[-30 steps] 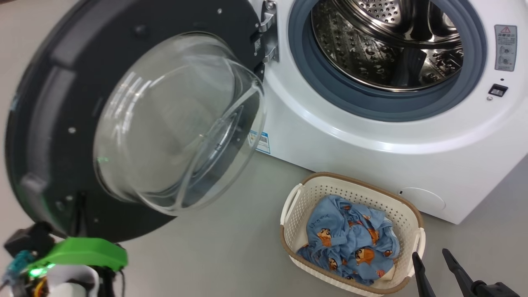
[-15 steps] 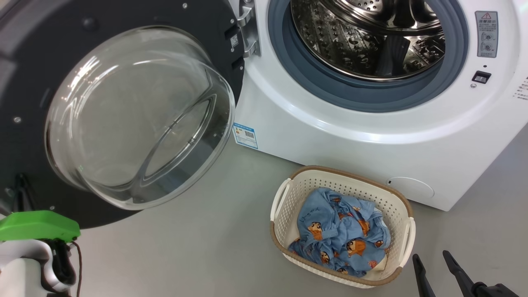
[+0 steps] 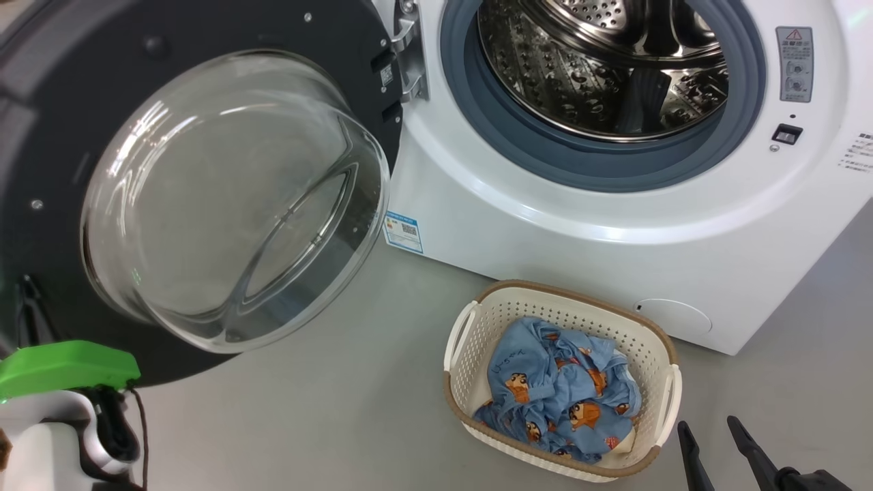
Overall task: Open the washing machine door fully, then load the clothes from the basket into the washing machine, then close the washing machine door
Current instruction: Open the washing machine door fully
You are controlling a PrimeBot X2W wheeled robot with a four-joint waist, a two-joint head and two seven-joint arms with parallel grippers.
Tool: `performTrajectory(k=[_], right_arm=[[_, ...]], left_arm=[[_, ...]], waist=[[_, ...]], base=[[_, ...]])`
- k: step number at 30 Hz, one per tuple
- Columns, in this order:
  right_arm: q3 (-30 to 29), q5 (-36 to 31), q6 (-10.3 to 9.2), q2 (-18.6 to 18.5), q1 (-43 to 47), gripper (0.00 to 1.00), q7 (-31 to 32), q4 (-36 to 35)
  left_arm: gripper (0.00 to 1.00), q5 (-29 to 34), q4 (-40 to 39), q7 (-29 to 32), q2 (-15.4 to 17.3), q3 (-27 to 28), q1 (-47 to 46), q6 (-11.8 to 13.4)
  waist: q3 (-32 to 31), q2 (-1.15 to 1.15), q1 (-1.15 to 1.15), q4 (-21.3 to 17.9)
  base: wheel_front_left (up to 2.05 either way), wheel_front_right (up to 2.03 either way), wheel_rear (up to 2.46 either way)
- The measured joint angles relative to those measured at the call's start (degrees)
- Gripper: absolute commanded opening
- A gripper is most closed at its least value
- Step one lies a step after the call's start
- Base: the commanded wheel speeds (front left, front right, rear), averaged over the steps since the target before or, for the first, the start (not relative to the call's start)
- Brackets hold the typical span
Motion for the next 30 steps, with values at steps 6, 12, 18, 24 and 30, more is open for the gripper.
performTrajectory(k=[6,12,18,24,30], right_arm=[[0.2,0.0,0.0,0.2,-0.4,1.0,0.0,-0.1],[0.2,0.0,0.0,0.3,-0.5,1.0,0.0,-0.5],[0.3,0.0,0.0,0.6,-0.7,1.0,0.0,-1.1],[1.9,-0.2,0.0,0.7,-1.6,1.0,0.0,-1.5],[3.5,-0.3,0.0,0.3,-3.2,1.0,0.0,-2.3]], left_arm=[[0.98,-0.1,-12.2,0.0,-1.4,-2.6,5.2,-0.7],[1.0,-0.1,-23.4,0.6,-1.6,-6.4,10.8,0.9],[1.0,0.1,-34.2,2.6,-1.5,-11.8,16.5,1.4],[1.0,0.9,-33.3,2.4,-1.2,-18.4,20.5,-4.0],[1.0,2.0,-25.0,0.5,-0.5,-19.7,22.9,-6.3]], waist=[[-0.4,0.0,0.0,-1.2],[-0.7,0.0,0.0,-3.4],[-1.2,0.0,0.0,-7.1],[-1.5,0.0,0.0,-11.7],[-1.6,0.0,0.0,-17.5]], base=[[0.0,0.0,0.0],[0.0,0.0,0.0],[0.0,0.0,0.0],[0.0,0.0,0.0],[0.0,0.0,0.0]])
